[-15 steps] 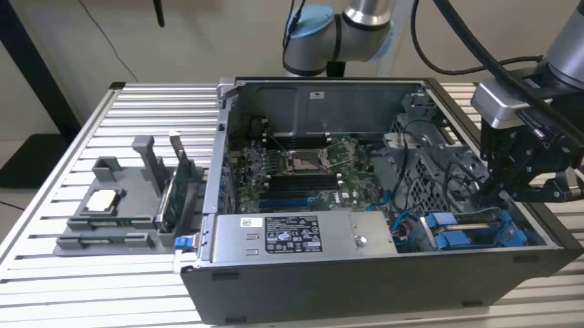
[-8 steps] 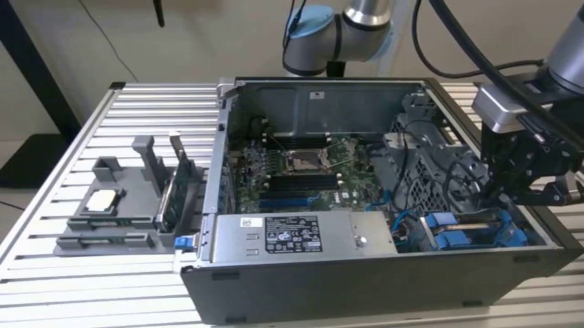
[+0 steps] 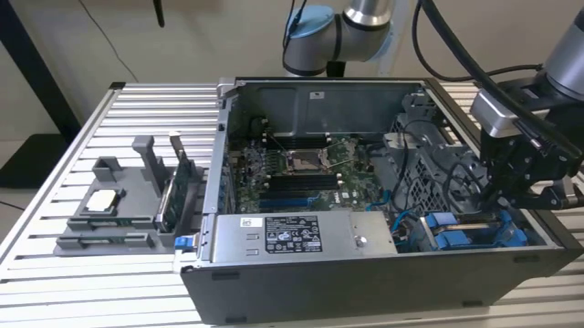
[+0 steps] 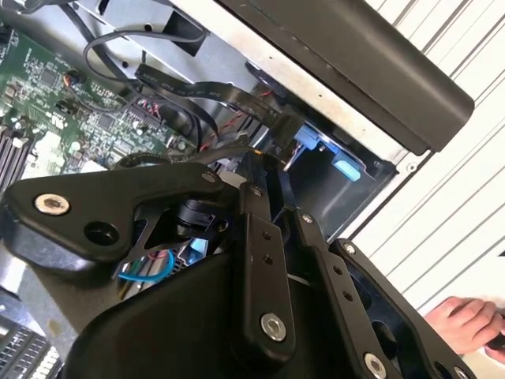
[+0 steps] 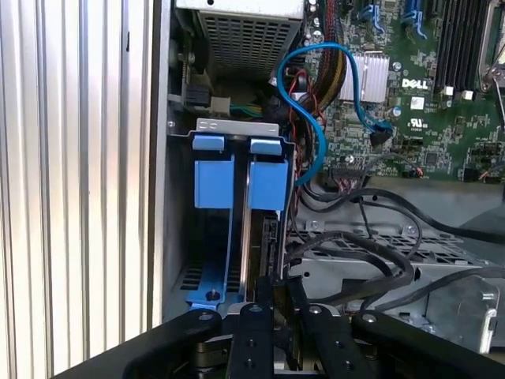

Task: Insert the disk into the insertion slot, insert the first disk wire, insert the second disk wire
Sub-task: 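Insert the first disk wire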

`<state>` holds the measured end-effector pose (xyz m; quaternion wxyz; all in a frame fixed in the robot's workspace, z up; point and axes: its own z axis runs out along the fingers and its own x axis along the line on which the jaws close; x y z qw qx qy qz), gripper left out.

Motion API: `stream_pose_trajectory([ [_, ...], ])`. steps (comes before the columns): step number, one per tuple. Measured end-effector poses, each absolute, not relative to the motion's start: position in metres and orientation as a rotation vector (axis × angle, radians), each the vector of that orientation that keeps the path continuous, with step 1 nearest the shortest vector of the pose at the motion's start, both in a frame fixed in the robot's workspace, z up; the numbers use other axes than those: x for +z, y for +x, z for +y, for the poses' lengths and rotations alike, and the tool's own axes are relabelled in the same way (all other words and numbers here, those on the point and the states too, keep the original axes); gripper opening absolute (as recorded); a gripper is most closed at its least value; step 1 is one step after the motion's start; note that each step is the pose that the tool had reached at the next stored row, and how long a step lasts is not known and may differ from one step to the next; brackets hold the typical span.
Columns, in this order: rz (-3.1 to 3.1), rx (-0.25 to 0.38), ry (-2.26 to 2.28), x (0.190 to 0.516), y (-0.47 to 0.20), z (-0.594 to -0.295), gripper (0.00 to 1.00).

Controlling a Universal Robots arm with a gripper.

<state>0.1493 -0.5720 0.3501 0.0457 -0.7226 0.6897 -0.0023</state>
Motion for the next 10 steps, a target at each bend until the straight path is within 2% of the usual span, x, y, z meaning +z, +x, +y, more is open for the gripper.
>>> stream_pose_trajectory([
  [10, 2.108, -0.007, -2.204, 0.3473, 0.1493, -0.5721, 0.19],
])
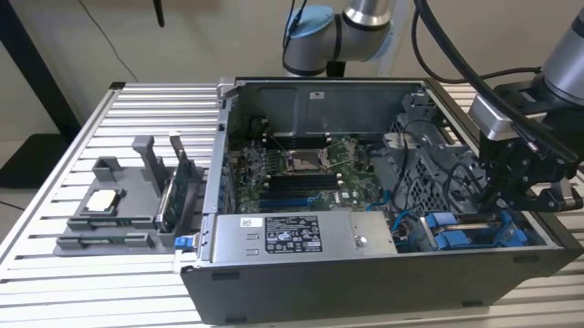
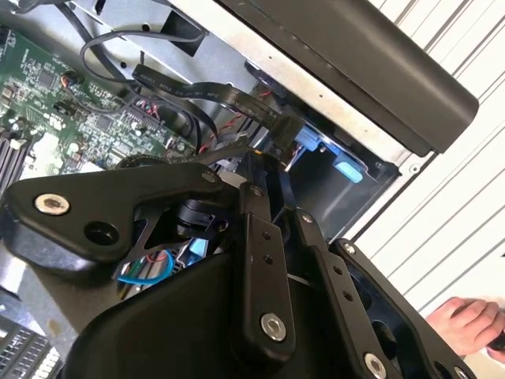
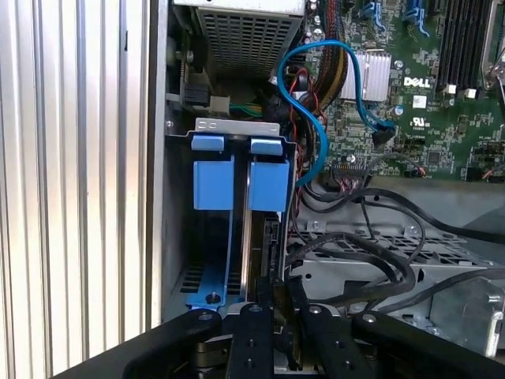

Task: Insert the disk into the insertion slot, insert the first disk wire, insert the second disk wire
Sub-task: 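Insert the first disk wire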

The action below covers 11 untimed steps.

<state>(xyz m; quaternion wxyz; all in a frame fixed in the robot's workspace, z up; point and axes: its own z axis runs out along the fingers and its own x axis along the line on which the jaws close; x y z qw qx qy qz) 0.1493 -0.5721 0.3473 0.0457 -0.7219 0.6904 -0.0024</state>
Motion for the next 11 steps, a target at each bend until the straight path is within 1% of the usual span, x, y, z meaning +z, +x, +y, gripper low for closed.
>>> stream_pose_trajectory([
  [11, 2.108, -0.008, -2.204, 0.3437, 0.1492, -0.5728, 0.19],
])
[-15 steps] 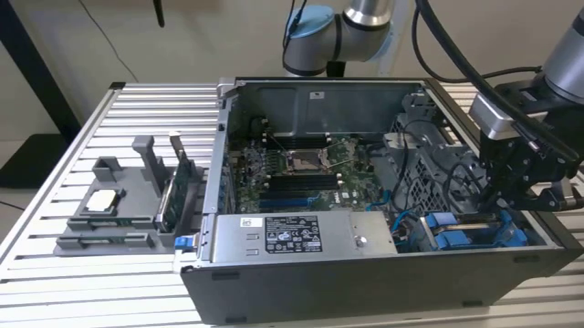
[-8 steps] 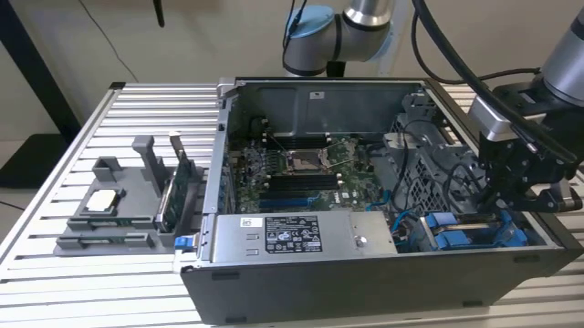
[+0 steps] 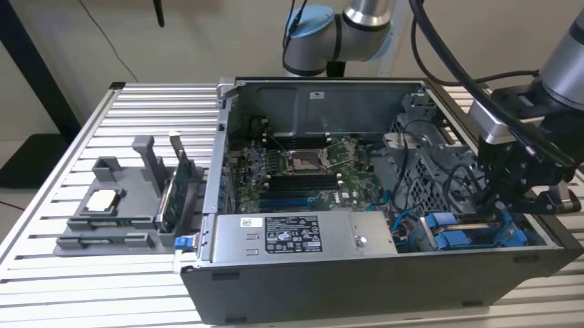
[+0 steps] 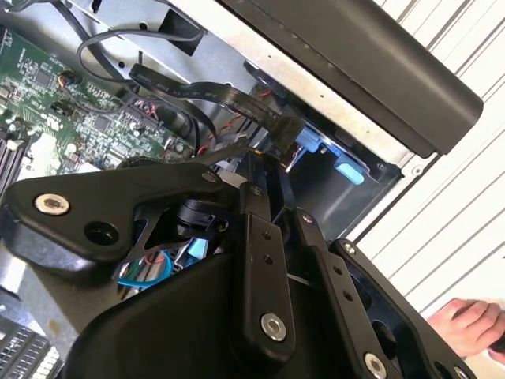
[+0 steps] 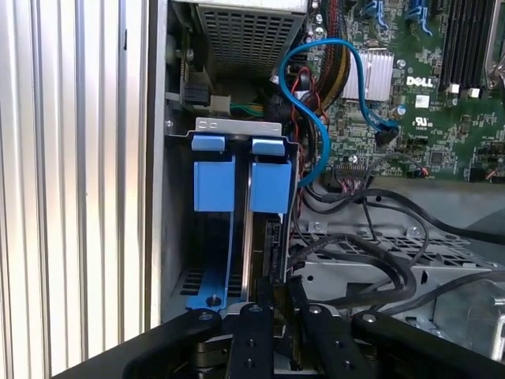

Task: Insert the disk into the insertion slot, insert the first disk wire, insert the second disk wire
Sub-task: 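Insert the first disk wire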

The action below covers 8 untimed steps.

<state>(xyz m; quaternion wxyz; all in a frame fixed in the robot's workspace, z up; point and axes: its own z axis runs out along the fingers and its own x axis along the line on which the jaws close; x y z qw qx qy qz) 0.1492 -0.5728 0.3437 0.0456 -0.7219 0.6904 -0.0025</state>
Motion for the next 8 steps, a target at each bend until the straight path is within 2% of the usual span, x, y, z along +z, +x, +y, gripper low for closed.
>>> stream_pose_trajectory([
  [8, 2.108, -0.008, -2.204, 0.3417, 0.1492, -0.5733, 0.19],
])
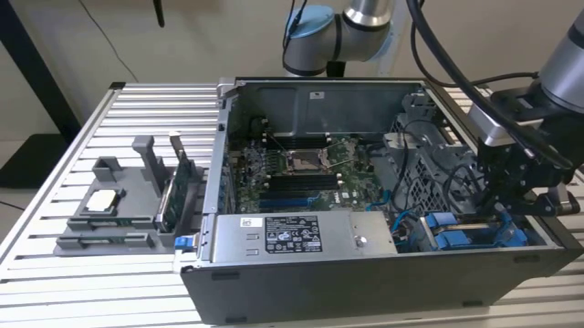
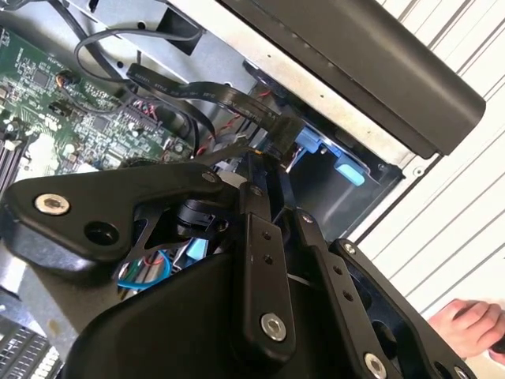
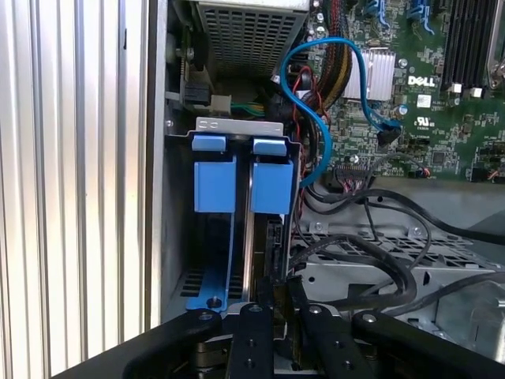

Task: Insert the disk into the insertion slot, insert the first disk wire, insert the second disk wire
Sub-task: 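Insert the first disk wire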

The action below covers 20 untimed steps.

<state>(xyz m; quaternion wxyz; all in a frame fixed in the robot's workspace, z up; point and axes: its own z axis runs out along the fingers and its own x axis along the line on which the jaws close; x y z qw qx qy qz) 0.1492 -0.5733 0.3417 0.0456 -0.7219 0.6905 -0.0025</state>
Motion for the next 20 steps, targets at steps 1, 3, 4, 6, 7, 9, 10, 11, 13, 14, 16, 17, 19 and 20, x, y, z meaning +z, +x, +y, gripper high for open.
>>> stream_pose_trajectory([
  [1, 2.108, -0.008, -2.204, 0.3415, 0.1492, -0.5733, 0.19],
  [3, 2.108, -0.007, -2.204, 0.3410, 0.1492, -0.5733, 0.19],
  [4, 2.108, -0.007, -2.204, 0.3408, 0.1492, -0.5733, 0.19],
  [6, 2.109, -0.008, -2.204, 0.3404, 0.1492, -0.5733, 0.19],
  [7, 2.108, -0.008, -2.204, 0.3401, 0.1492, -0.5733, 0.19],
  [9, 2.108, -0.007, -2.204, 0.3394, 0.1492, -0.5734, 0.19],
  [10, 2.108, -0.006, -2.203, 0.3390, 0.1492, -0.5734, 0.19],
  [11, 2.108, -0.006, -2.203, 0.3385, 0.1492, -0.5733, 0.19],
  [13, 2.107, -0.005, -2.203, 0.3375, 0.1493, -0.5733, 0.19],
  [14, 2.107, -0.004, -2.203, 0.3372, 0.1494, -0.5733, 0.19],
  [16, 2.107, -0.004, -2.202, 0.3363, 0.1495, -0.5733, 0.19],
  [17, 2.107, -0.004, -2.202, 0.3355, 0.1495, -0.5734, 0.19],
  [19, 2.107, -0.005, -2.203, 0.3336, 0.1496, -0.5734, 0.19],
  [20, 2.107, -0.005, -2.203, 0.3326, 0.1496, -0.5733, 0.19],
])
